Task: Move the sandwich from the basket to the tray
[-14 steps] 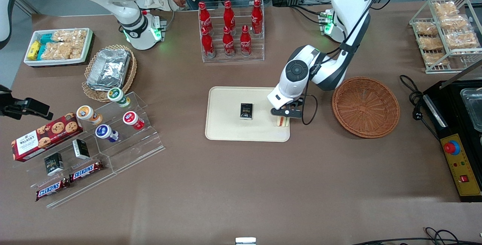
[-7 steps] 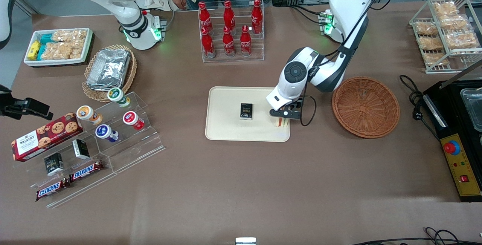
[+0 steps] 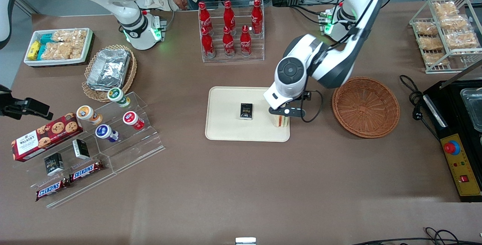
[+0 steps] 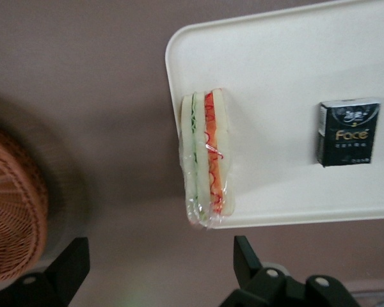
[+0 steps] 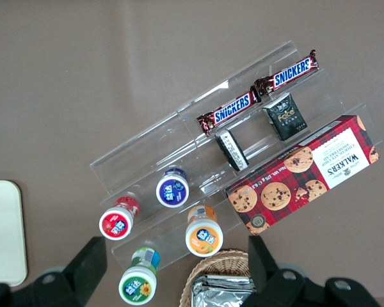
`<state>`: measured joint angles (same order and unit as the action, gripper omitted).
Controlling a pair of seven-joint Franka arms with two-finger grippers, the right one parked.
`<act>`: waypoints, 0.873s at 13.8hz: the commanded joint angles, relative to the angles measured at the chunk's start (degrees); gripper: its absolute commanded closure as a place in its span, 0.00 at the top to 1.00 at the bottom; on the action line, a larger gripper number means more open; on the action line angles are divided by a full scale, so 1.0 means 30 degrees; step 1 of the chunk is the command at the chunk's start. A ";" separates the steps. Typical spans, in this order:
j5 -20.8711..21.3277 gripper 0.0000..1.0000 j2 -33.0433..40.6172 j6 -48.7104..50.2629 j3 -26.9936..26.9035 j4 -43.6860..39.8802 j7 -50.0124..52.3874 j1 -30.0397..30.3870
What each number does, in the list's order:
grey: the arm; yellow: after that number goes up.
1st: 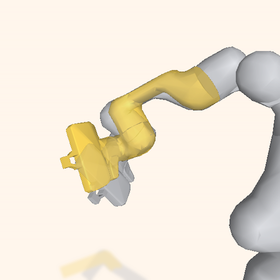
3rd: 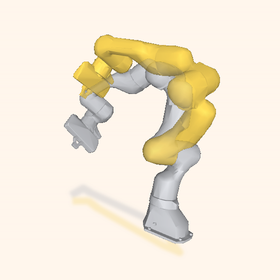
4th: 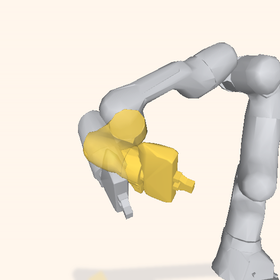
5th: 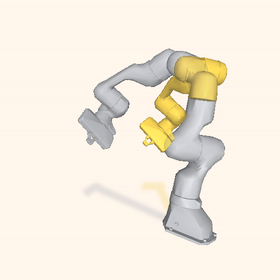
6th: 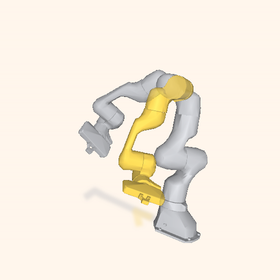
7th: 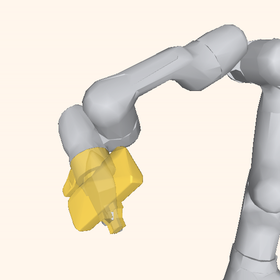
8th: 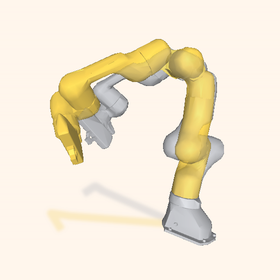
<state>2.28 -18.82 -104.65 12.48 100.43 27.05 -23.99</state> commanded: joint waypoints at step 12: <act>-0.0555 1.00 0.6883 0.4796 -0.1694 -0.1251 -0.5589 0.6770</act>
<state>1.32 -0.91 -91.29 9.62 95.44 11.39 -2.42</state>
